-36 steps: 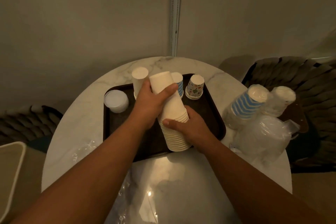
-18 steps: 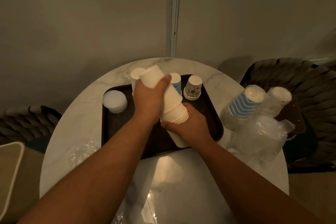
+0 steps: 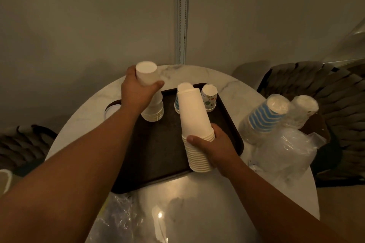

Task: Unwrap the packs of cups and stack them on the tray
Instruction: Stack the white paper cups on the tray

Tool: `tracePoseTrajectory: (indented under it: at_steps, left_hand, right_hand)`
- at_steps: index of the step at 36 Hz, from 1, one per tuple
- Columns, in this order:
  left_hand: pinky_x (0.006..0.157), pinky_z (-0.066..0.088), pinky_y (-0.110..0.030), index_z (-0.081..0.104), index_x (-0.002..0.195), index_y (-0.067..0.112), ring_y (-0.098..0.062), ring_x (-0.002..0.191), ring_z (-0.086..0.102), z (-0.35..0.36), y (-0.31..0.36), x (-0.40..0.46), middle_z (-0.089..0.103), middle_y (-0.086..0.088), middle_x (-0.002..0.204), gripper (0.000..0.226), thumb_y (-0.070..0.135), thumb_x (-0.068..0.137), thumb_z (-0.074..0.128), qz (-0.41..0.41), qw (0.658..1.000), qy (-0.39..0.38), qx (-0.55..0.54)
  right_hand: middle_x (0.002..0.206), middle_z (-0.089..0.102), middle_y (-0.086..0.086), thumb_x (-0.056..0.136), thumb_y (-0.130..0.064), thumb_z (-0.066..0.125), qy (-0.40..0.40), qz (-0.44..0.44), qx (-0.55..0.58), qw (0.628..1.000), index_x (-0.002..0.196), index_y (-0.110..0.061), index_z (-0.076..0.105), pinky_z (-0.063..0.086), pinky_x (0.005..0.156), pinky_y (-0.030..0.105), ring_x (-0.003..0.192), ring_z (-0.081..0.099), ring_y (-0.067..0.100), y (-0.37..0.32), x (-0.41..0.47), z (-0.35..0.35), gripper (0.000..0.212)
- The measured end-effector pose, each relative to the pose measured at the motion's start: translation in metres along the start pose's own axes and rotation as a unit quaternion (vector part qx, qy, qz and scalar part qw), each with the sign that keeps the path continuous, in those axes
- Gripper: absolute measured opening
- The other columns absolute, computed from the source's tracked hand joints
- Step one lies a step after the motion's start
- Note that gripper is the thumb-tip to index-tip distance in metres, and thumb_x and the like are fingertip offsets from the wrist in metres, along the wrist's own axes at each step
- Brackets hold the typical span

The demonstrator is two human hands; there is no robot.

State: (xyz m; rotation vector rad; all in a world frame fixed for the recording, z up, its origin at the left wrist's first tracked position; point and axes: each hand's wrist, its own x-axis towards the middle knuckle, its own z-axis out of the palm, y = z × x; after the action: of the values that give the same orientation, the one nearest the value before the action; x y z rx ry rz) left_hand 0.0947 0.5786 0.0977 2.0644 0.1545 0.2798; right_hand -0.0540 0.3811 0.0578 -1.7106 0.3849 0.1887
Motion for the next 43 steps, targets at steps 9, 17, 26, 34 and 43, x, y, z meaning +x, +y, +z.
tracePoseTrajectory:
  at_steps: [9,17,26,34,43]
  left_hand:
    - [0.094,0.041,-0.034,0.038,0.138,0.017,-0.027,0.124,0.049,0.012,-0.035,-0.006,0.051,-0.007,0.136,0.085,0.035,0.070,0.086,-0.058,0.997,-0.039,0.031]
    - [0.110,0.031,-0.024,0.033,0.146,0.013,-0.014,0.135,0.039,-0.013,0.007,-0.043,0.040,-0.004,0.147,0.085,0.051,0.080,0.072,0.017,0.986,0.148,-0.071]
    - [0.087,0.057,-0.046,0.054,0.121,0.021,-0.018,0.101,0.069,0.014,0.037,-0.104,0.068,-0.002,0.113,0.081,0.048,0.051,0.086,-0.157,0.941,-0.160,-0.254]
    - [0.082,0.059,-0.046,0.058,0.116,0.018,-0.020,0.094,0.071,0.026,0.035,-0.112,0.071,-0.005,0.105,0.081,0.047,0.045,0.085,-0.190,0.932,-0.079,-0.299]
    - [0.083,0.058,-0.049,0.059,0.113,0.016,-0.022,0.093,0.071,0.034,0.032,-0.104,0.070,-0.006,0.105,0.083,0.051,0.042,0.086,-0.215,0.932,0.015,-0.292]
  right_hand:
    - [0.110,0.063,-0.010,0.054,-0.053,0.084,-0.003,0.004,-0.012,1.000,0.116,-0.037,0.051,0.054,0.086,0.035,0.100,0.061,0.010,0.005,0.004,0.000,0.072]
    - [0.109,0.068,-0.005,0.044,-0.060,0.080,-0.051,0.029,0.037,0.998,0.107,-0.036,0.058,0.056,0.084,0.036,0.099,0.065,0.014,-0.002,0.003,-0.003,0.071]
    - [0.106,0.073,0.004,0.062,-0.040,0.079,-0.161,0.044,0.057,0.984,0.111,-0.021,0.063,0.055,0.089,0.037,0.100,0.069,0.021,-0.022,-0.003,0.003,0.054]
    - [0.103,0.071,-0.009,0.054,-0.048,0.090,-0.080,0.007,-0.057,0.995,0.110,-0.033,0.061,0.056,0.084,0.033,0.093,0.067,0.007,-0.025,-0.006,0.006,0.064]
    - [0.110,0.065,-0.012,0.054,-0.050,0.088,-0.018,-0.060,-0.182,0.981,0.117,-0.033,0.058,0.049,0.083,0.028,0.100,0.061,0.008,-0.038,-0.005,0.007,0.072]
